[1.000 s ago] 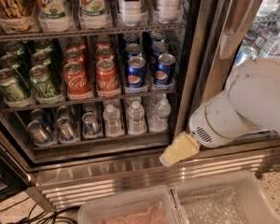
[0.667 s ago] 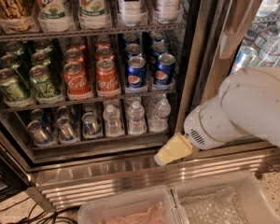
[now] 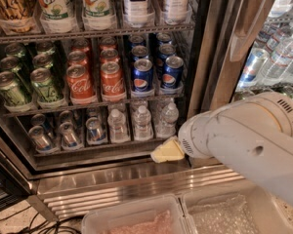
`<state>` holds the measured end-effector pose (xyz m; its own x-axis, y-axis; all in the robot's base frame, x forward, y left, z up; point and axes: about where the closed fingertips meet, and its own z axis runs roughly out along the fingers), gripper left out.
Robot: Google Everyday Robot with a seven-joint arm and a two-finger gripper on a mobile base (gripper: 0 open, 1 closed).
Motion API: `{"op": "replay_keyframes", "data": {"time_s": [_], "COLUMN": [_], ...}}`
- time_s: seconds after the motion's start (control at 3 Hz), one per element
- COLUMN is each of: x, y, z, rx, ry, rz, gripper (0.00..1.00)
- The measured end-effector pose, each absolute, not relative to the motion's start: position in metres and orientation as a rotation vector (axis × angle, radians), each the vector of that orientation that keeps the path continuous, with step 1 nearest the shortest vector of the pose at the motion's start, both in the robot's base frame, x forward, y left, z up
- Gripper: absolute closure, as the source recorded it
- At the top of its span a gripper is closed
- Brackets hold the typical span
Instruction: Pick pepsi can from middle shelf of fridge
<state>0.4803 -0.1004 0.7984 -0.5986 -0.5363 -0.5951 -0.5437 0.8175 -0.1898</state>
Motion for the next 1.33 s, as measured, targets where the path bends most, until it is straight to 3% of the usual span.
{"op": "replay_keyframes", "data": {"time_s": [0.67,1.33], "x": [0.494,0.508], "y": [-0.108,-0.104], "z": [0.802,0.794], "rx": [-0.644,-0.504], "ry": [2.319,2.262], "rz": [-0.042,0.063], "gripper": [0.0,0.0]}}
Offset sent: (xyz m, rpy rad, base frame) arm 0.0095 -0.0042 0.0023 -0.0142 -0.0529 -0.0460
